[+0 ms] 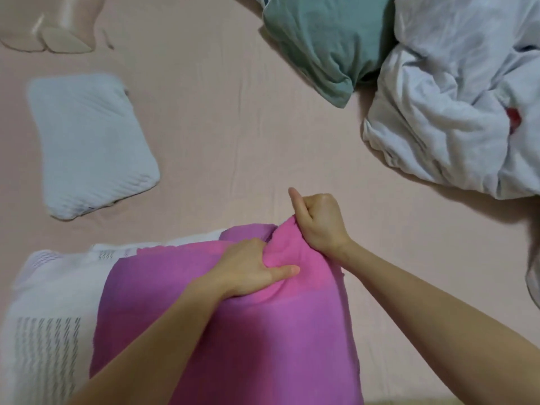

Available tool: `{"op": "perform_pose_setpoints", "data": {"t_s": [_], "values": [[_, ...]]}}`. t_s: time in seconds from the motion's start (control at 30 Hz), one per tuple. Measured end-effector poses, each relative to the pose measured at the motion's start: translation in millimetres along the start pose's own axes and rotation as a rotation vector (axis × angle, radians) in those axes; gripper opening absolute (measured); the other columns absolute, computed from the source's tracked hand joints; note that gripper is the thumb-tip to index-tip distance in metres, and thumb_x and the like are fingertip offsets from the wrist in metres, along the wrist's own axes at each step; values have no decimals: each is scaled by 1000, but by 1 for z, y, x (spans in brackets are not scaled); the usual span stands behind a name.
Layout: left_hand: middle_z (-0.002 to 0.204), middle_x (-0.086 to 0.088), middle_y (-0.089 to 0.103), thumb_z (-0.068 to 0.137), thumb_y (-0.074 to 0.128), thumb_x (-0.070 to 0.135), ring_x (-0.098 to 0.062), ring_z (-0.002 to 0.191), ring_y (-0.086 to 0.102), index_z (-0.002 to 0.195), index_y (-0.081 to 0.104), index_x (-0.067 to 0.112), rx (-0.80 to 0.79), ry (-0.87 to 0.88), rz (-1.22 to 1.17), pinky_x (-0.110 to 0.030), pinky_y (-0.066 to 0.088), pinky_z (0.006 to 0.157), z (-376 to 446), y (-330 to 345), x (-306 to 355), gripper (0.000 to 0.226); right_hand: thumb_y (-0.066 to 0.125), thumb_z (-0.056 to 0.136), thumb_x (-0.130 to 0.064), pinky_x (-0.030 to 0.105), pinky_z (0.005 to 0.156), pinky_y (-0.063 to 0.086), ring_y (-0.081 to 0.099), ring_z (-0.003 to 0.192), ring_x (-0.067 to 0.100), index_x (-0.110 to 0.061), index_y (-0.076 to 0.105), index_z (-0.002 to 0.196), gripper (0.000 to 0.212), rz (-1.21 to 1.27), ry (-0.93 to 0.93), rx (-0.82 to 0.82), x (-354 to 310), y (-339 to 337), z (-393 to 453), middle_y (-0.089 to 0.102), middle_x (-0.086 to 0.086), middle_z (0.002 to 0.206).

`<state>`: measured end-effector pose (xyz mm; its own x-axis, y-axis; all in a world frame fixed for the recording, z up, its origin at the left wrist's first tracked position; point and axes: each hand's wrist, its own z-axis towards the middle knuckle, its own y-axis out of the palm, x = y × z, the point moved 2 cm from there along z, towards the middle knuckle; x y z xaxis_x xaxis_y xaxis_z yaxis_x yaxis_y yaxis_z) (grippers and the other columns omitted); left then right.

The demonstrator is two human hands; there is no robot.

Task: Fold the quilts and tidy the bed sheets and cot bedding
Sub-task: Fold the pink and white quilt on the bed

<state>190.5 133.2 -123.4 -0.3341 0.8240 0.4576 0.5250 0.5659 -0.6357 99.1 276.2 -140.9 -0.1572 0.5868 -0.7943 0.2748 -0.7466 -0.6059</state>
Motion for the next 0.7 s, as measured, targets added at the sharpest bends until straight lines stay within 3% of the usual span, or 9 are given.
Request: {"op": "perform_pose_setpoints", "data": {"t_s": [0.07,0.13,0.23,0.3,0.37,0.43,0.47,0.57,0.7], "values": [[55,13,47,74,49,79,-2,53,42,58,45,29,194,27,60,-23,26,49,9,-6,-4,52,38,101,-37,32,54,24,30,39,16,-17,24,41,65,-69,20,-21,7,15,13,27,-6,36],[55,10,49,79,38,78,-14,57,50,59,47,25,326,54,229,-28,28,51,30,-15,-9,58,37,103,-35,35,59,31,44,52,27,-14,30,45,62,-167,116,-54,17,22,27,40,2,45],[70,1,64,87,30,72,-26,72,62,72,57,26,440,91,473,-29,33,58,59,-9,-22,56,43,100,-36,39,81,42,55,88,29,-10,57,80,36,-189,131,27,33,18,21,62,11,88],[77,-2,68,91,29,68,-27,75,65,85,65,25,471,113,558,-30,32,58,67,0,-25,57,41,96,-46,35,103,34,45,119,21,-17,55,122,42,-169,60,55,37,14,-24,55,5,128],[84,-2,70,94,30,64,-26,80,66,92,66,24,489,149,602,-31,31,60,76,8,-19,53,26,99,-55,34,118,13,15,145,14,-30,24,151,58,-179,38,-165,35,28,-87,19,-4,159],[98,-4,70,96,33,58,-26,93,64,104,62,21,450,128,655,-34,37,69,78,12,-1,48,14,99,-51,32,120,-4,-11,147,10,-37,-8,150,57,-257,91,-368,38,43,-126,-15,-13,157],[108,-6,67,98,34,54,-26,103,60,115,57,19,426,107,652,-36,39,80,75,13,10,46,15,101,-46,31,120,-7,-12,147,12,-35,-11,148,55,-282,133,-389,40,43,-128,-18,-12,156],[147,-9,40,102,33,43,-27,137,32,147,30,17,474,75,618,-46,19,112,43,14,30,52,23,103,-41,34,120,-2,-2,148,14,-27,2,153,56,-239,204,-318,29,24,-121,-4,-4,161],[160,-9,15,101,26,47,-27,148,7,152,19,19,490,245,647,-47,1,119,-53,39,36,59,30,103,-39,28,117,15,22,145,17,-13,26,151,54,-52,310,-212,11,-1,-173,25,5,157]]}}
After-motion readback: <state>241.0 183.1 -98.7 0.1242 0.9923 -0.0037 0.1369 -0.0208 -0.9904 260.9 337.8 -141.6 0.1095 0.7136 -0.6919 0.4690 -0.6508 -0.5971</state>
